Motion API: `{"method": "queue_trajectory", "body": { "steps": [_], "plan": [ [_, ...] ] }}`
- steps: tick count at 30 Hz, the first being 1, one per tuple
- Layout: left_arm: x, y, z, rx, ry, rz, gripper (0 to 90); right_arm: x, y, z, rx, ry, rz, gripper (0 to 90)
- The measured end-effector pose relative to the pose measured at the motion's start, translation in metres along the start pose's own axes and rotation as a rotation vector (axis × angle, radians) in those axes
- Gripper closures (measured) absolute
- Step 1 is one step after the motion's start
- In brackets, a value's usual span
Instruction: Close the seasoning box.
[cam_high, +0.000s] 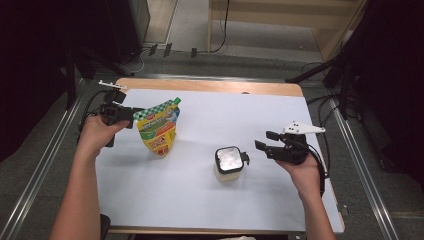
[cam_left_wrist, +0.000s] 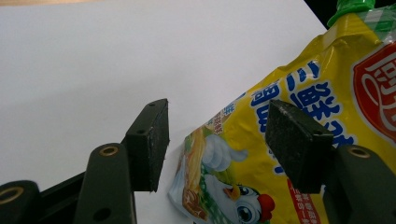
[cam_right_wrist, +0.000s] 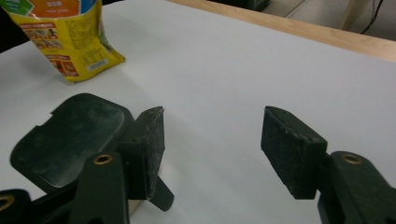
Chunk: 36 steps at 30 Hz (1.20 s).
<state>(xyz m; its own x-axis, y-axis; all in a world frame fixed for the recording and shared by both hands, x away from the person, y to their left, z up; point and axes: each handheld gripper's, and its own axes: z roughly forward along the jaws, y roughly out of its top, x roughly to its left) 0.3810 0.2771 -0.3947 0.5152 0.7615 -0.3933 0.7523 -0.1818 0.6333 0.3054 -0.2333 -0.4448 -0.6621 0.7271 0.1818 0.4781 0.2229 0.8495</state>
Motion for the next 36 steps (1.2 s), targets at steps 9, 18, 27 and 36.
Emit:
{"method": "queue_trajectory", "body": {
  "steps": [9,18,27,36],
  "plan": [
    [0.0,0.0,0.001,0.005,-0.003,-0.005,40.2,-0.018,-0.014,0.004,0.037,-0.011,0.048,40.0],
    [0.001,0.0,0.003,0.015,-0.001,0.0,40.2,-0.031,-0.026,0.011,0.072,-0.028,0.092,40.3],
    [0.003,-0.001,0.003,0.015,0.001,-0.008,39.3,-0.034,-0.028,0.013,0.076,-0.043,0.098,40.2],
    [0.004,-0.001,0.007,0.025,0.002,-0.008,38.8,-0.032,-0.03,0.016,0.085,-0.059,0.092,37.9]
  ]
}}
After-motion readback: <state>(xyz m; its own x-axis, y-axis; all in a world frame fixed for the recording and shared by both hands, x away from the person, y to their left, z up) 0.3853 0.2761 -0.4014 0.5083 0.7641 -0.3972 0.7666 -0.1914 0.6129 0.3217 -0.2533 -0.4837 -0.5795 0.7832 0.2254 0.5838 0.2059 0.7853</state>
